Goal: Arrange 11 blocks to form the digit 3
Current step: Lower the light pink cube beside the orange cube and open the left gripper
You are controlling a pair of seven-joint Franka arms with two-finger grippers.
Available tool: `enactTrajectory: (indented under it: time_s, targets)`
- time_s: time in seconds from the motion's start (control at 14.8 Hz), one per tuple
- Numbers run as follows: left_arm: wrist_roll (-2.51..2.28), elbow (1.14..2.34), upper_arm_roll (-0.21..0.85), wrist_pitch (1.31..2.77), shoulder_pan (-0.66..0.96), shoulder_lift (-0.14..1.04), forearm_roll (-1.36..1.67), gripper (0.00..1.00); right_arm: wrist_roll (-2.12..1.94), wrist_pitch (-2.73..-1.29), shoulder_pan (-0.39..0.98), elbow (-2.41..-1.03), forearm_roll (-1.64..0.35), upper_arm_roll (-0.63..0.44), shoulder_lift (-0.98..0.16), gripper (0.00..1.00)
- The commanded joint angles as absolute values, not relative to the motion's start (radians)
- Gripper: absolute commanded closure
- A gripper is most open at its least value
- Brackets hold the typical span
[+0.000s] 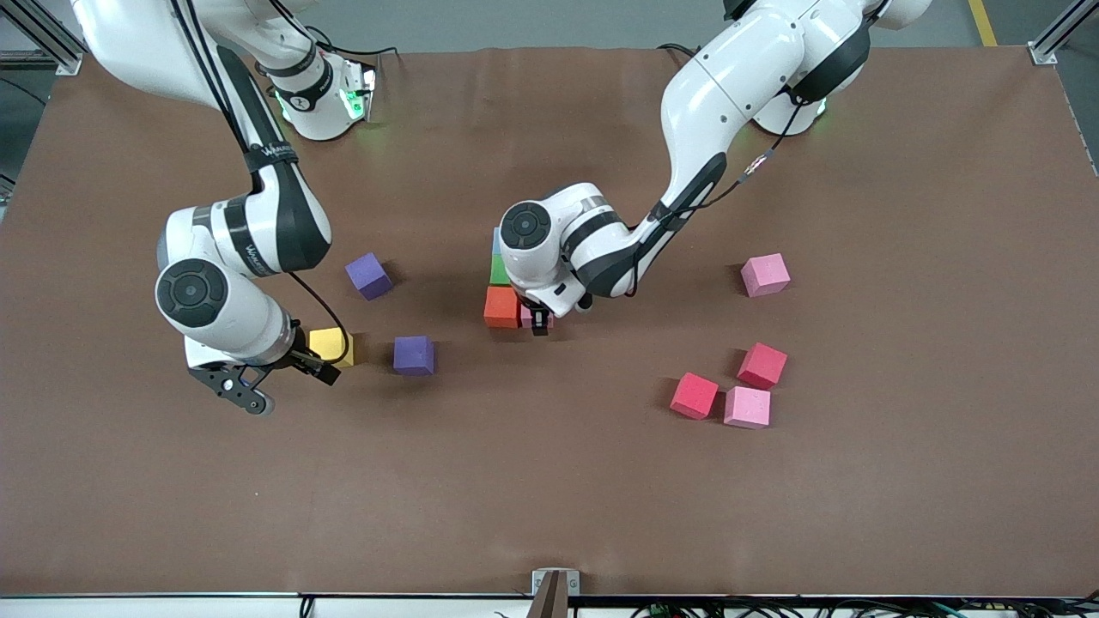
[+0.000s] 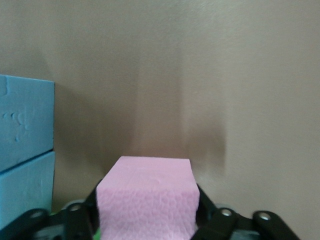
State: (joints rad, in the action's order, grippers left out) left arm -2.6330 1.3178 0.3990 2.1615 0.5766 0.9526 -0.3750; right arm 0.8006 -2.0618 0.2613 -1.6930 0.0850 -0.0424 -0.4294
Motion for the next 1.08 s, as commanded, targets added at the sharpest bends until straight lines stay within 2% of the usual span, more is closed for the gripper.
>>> enactTrajectory:
  time_s: [0.0, 0.54, 0.81, 1.02]
  targets:
    - [-2.632, 1.331, 0.387, 2.168, 0.581, 0.937, -0.354, 0.0, 0.796, -2.072, 0.245, -1.684, 0.103, -0.029, -0.445, 0.0]
    - [-2.622, 1.364, 0.428, 2.071, 0.555, 0.822, -0.353, 0.0, 0.798, -2.094, 0.245, -1.687, 0.103, -0.029, -0.457, 0.0]
    - [-2.542, 1.454, 0.537, 2.025, 0.427, 0.714, -0.347, 0.0, 0.804, -2.092, 0.245, -1.687, 0.103, -0.029, -0.457, 0.0]
    - [-2.305, 1.451, 0.667, 1.922, 0.243, 0.698, -0.35, 0.0, 0.807, -2.094, 0.247, -1.687, 0.101, -0.028, -0.457, 0.0]
